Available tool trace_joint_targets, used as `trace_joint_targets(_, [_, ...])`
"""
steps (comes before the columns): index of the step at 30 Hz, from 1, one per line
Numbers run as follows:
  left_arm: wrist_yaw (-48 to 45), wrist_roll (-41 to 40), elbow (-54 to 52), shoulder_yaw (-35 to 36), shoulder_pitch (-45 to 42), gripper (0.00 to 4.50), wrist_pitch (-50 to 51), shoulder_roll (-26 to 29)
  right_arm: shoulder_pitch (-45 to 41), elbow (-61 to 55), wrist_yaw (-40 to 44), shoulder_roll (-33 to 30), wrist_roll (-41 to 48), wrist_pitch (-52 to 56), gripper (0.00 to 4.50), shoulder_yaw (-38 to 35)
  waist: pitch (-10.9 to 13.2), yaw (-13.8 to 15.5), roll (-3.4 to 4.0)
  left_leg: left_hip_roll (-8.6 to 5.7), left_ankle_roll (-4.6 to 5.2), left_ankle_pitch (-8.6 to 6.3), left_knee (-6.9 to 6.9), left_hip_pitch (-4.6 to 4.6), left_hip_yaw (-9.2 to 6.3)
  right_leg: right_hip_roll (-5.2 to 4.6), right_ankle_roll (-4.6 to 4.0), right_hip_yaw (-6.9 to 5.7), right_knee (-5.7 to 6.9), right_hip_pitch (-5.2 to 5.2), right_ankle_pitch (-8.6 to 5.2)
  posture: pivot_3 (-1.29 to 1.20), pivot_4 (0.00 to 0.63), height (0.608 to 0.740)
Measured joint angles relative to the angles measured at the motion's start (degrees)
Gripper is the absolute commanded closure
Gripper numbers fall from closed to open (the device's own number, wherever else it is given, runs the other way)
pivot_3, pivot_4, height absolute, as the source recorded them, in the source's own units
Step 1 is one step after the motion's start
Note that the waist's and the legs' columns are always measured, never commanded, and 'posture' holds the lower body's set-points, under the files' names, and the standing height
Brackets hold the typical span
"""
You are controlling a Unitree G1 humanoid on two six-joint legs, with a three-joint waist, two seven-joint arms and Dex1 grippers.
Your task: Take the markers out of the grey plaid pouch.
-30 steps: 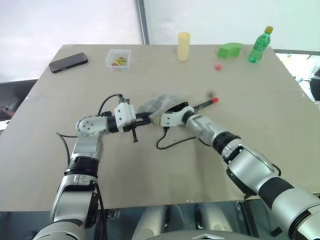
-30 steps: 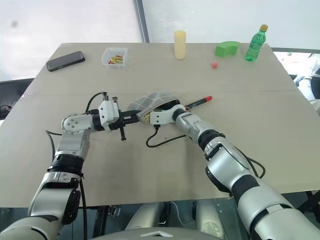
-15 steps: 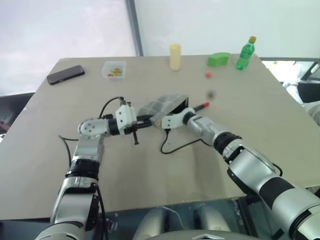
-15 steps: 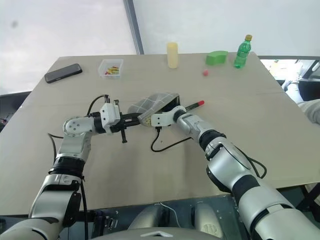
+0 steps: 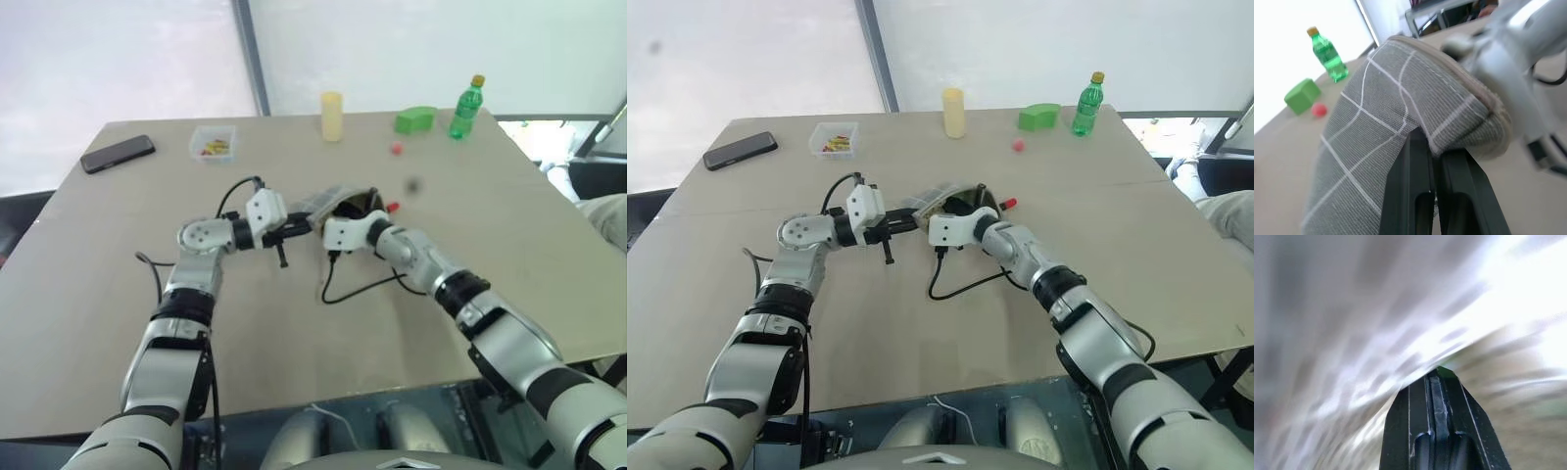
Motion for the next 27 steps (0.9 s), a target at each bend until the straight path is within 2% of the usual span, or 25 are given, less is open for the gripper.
trace_joint_targets(3, [1.3, 0.5, 2.1, 0.0, -0.5, 4.5, -0.4, 0.3, 3.5, -7.5, 4.4, -1.8, 2.4, 3.3, 4.42, -1.5, 0.0, 0.2, 0.0, -0.04, 0.01, 0.0, 0.08, -0.01, 0.0, 0.0, 0.01, -0.06, 0.06, 0.01, 0.0, 0.0, 0.0, 0.74])
trace_joint_targets(6, [2.6, 1.3, 5.6, 0.1, -1.9, 4.5, -0.5, 0.5, 9.2, -20.8, 11.4, -4.3, 6.6, 9.0, 4.42, -4.7, -0.1, 0.7, -0.09, -0.04, 0.01, -0.01, 0.14, -0.02, -0.09, -0.02, 0.01, -0.13, 0.06, 0.05, 0.01, 0.0, 0.0, 0.74])
trace_joint_targets(11, [2.5, 0.6, 8.1, 0.6, -3.3, 4.5, -0.3, 0.2, 12.9, -32.1, 17.5, -6.5, 10.1, 15.5, 4.42, -7.7, -0.1, 1.0, -0.13, -0.04, 0.03, -0.02, 0.17, -0.02, -0.08, -0.07, 0.01, -0.27, 0.07, 0.06, 0.01, 0.0, 0.0, 0.74])
trace_joint_targets(18, [0.5, -2.0, 8.7, 1.6, -4.0, 4.5, 1.9, -0.3, 14.4, -37.0, 21.2, -7.6, 11.6, 21.3, 4.42, -8.0, -0.1, 1.2, -0.19, -0.04, 0.03, -0.02, 0.17, -0.03, -0.08, -0.09, 0.01, -0.29, 0.07, 0.06, 0.01, 0.0, 0.0, 0.74])
trace_joint_targets(22, [-2.7, -4.6, 7.7, 2.4, -4.0, 4.5, 4.7, -0.8, 12.5, -32.4, 22.1, -7.3, 10.5, 23.5, 4.42, -7.1, -0.2, 1.5, -0.23, -0.03, 0.03, -0.01, 0.2, -0.02, -0.07, -0.09, 0.0, -0.3, 0.1, 0.06, 0.02, 0.0, 0.0, 0.74])
trace_joint_targets(25, [-4.1, -5.5, 6.8, 2.4, -4.1, 4.5, 6.0, -1.1, 8.3, -25.8, 20.9, -6.3, 7.7, 23.1, 3.59, -4.9, -0.2, 1.5, -0.23, -0.03, 0.02, -0.01, 0.22, -0.02, -0.03, -0.09, -0.01, -0.28, 0.15, 0.04, 0.03, 0.0, 0.0, 0.74])
trace_joint_targets(27, [-4.9, -5.5, 6.1, 2.3, -4.1, 4.5, 6.4, -1.4, 5.8, -22.0, 19.5, -5.4, 6.2, 22.3, 2.6, -4.0, -0.2, 1.6, -0.24, -0.03, 0.02, -0.01, 0.21, -0.02, -0.04, -0.09, -0.02, -0.28, 0.14, 0.03, 0.03, 0.0, 0.0, 0.74])
